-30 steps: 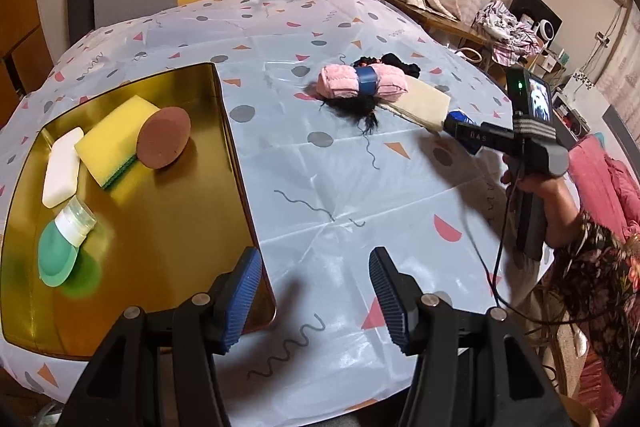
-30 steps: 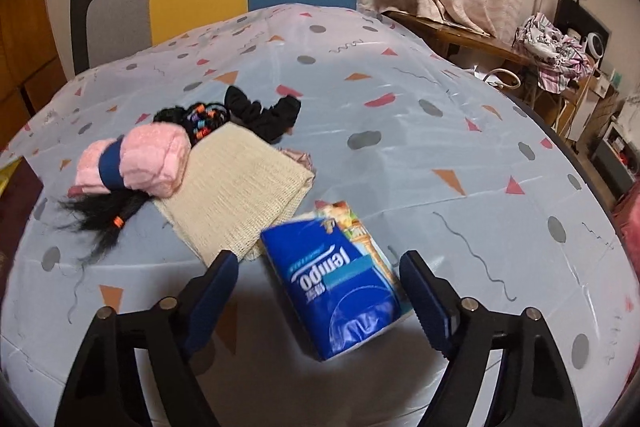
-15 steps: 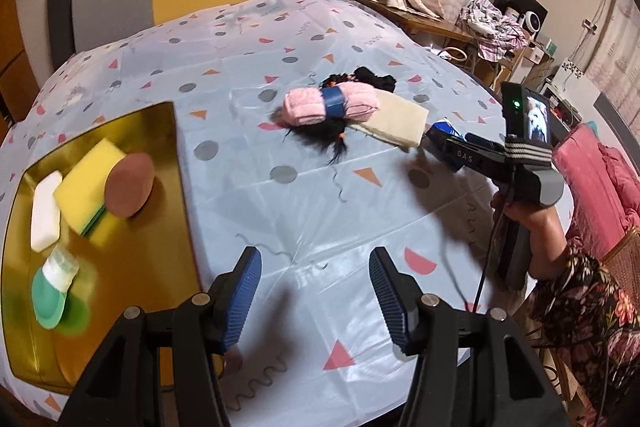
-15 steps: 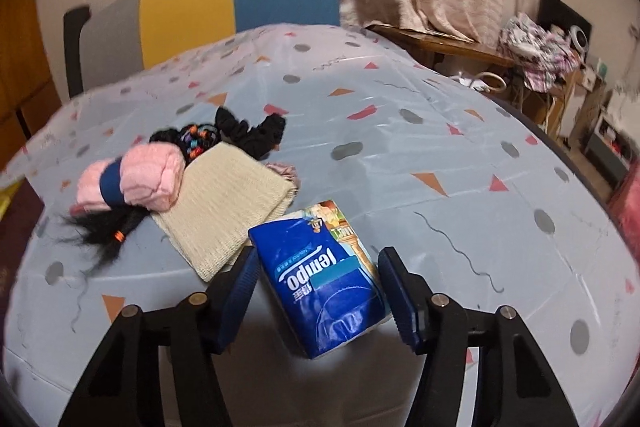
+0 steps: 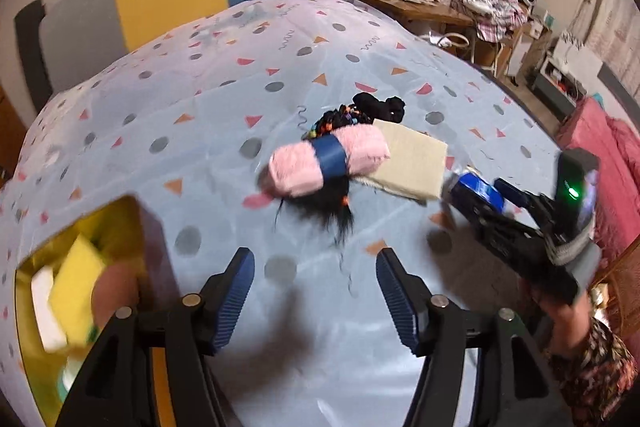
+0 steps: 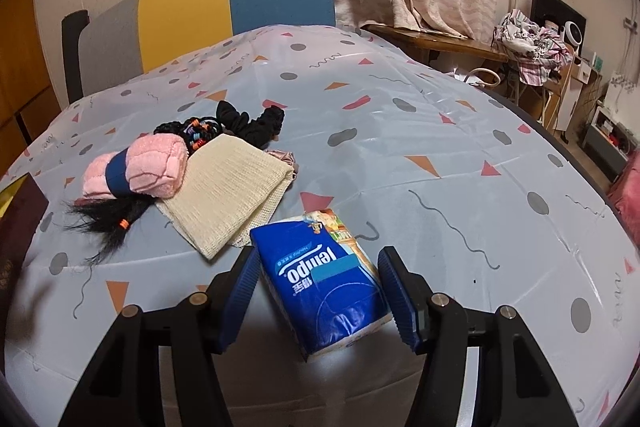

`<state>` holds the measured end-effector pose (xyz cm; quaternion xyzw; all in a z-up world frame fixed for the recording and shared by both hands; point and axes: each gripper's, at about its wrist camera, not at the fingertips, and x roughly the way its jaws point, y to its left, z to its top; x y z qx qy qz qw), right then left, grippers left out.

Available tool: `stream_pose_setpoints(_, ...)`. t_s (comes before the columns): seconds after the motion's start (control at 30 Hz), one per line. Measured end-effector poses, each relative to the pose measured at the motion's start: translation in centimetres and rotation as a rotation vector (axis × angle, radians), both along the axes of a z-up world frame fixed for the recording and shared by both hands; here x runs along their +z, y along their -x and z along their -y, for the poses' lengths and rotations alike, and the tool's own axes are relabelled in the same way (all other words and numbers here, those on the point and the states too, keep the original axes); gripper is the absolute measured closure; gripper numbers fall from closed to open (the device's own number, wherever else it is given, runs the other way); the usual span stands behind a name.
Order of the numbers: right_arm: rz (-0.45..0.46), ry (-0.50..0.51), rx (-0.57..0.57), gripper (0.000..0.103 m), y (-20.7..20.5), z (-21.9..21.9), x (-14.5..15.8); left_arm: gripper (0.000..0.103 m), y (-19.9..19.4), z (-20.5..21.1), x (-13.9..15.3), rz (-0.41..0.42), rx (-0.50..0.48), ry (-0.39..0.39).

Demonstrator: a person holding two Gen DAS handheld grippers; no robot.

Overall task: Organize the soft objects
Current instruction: 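Grasp the pink towel roll with the left tool while the right holds the tissue pack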

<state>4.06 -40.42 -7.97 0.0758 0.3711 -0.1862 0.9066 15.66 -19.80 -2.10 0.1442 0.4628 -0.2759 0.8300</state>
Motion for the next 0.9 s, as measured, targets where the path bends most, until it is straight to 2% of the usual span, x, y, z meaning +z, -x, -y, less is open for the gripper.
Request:
stream_pose_setpoints(0.1,-0.004,0.018,-0.002,0.041,-0.1,-0.2,-0.1,0.038,-1.6,2.2,-1.1,0.035,-0.046,-0.075)
stream_pose_setpoints(0.2,-0.008,0.036,-0.003,0.041,-0.2,-0.4,-0.2,0.038,-2.9,4.1,-2.1,0.044,-0.095,-0.096)
stream_pose_setpoints(0.3,-0.003,0.034,-0.003,0.041,-0.1,-0.4,-0.2,0.038,-4.5,6.2,-3.2,0.051,-0.098,-0.146)
stream_pose_setpoints(0.47,0.006,0.026,-0.004,0.040,0.0,-0.2,-0.2,0.038,-6.9,8.5,-4.7,0.017,-0.104,-0.155)
stream_pose_setpoints(0.7,0.013,0.011,-0.005,0.040,0.2,0.0,-0.2,0.038,-8.4,10.8,-7.2,0.033,-0.147,-0.231)
stream_pose_setpoints(0.83,0.014,0.009,-0.006,0.039,0.1,0.1,-0.2,0.038,-8.7,11.1,-7.6,0.037,-0.151,-0.236)
stream_pose_setpoints(0.87,0.013,0.009,-0.006,0.039,0.1,0.1,-0.2,0.039,-8.7,11.1,-7.7,0.039,-0.157,-0.239)
stream_pose_setpoints(0.9,0.012,0.010,-0.007,0.039,0.1,0.1,-0.2,0.046,-8.5,11.2,-7.8,0.048,-0.161,-0.252)
